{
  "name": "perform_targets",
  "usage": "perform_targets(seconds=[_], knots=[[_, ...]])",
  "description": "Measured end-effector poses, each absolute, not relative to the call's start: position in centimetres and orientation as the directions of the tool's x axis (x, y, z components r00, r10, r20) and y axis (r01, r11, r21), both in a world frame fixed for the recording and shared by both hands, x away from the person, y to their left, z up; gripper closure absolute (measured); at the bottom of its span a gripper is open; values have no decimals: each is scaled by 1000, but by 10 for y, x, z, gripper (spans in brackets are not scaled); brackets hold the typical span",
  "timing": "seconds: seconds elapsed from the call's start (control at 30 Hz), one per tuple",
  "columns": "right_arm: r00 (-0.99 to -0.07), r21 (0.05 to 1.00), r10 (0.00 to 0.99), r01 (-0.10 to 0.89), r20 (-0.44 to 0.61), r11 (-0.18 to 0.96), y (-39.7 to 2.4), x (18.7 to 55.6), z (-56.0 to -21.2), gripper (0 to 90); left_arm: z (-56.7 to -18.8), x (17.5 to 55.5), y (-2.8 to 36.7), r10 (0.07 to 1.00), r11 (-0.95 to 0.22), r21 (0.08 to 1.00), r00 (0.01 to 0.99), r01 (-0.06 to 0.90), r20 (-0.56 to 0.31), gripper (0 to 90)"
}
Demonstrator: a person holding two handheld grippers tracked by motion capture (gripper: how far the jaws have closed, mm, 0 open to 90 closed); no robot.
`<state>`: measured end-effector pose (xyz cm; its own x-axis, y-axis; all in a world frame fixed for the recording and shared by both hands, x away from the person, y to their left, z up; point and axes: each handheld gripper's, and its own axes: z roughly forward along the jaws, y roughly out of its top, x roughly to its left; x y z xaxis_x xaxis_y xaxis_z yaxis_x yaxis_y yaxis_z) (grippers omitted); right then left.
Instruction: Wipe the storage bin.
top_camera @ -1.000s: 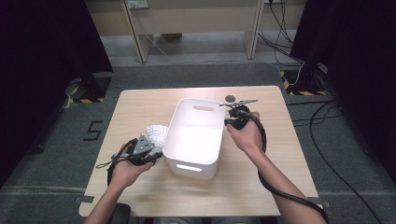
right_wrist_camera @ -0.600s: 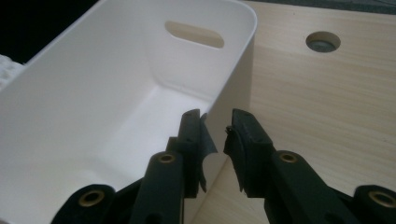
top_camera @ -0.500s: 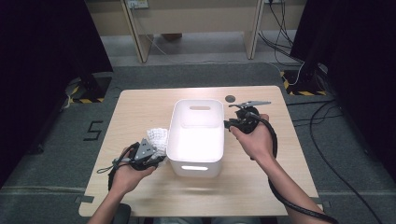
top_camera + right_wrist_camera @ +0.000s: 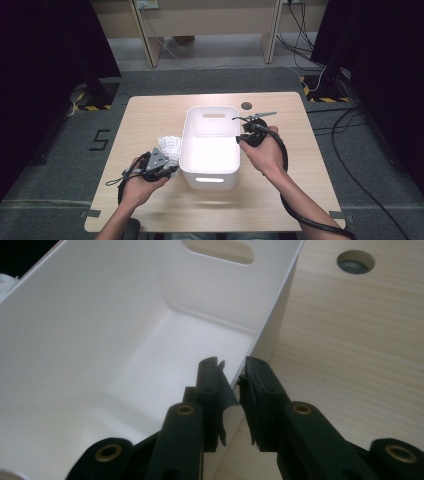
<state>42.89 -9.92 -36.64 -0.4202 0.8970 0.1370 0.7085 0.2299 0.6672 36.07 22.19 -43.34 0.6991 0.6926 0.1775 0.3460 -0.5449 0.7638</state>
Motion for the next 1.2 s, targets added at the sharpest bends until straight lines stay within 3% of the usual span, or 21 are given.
perform_targets(seconds=[0.23, 0.37, 0.47, 0.77, 1.2], knots=[[-342, 670, 935, 716, 90, 197, -90, 442, -365, 844, -428, 369, 213, 683, -566, 753, 702, 334, 202, 683], [-372, 689, 921, 697, 111, 198, -92, 443, -366, 742, -428, 368, 215, 688, -559, 757, 699, 338, 196, 682], [-417, 696, 902, 681, 111, 229, -98, 436, -365, 729, -427, 362, 219, 684, -556, 762, 704, 331, 193, 682], [-481, 695, 854, 683, 198, 223, -121, 400, -365, 721, -431, 322, 226, 649, -522, 792, 750, 316, 128, 682], [-506, 703, 839, 671, 199, 238, -127, 376, -365, 773, -427, 283, 214, 580, -545, 789, 807, 284, 110, 680]])
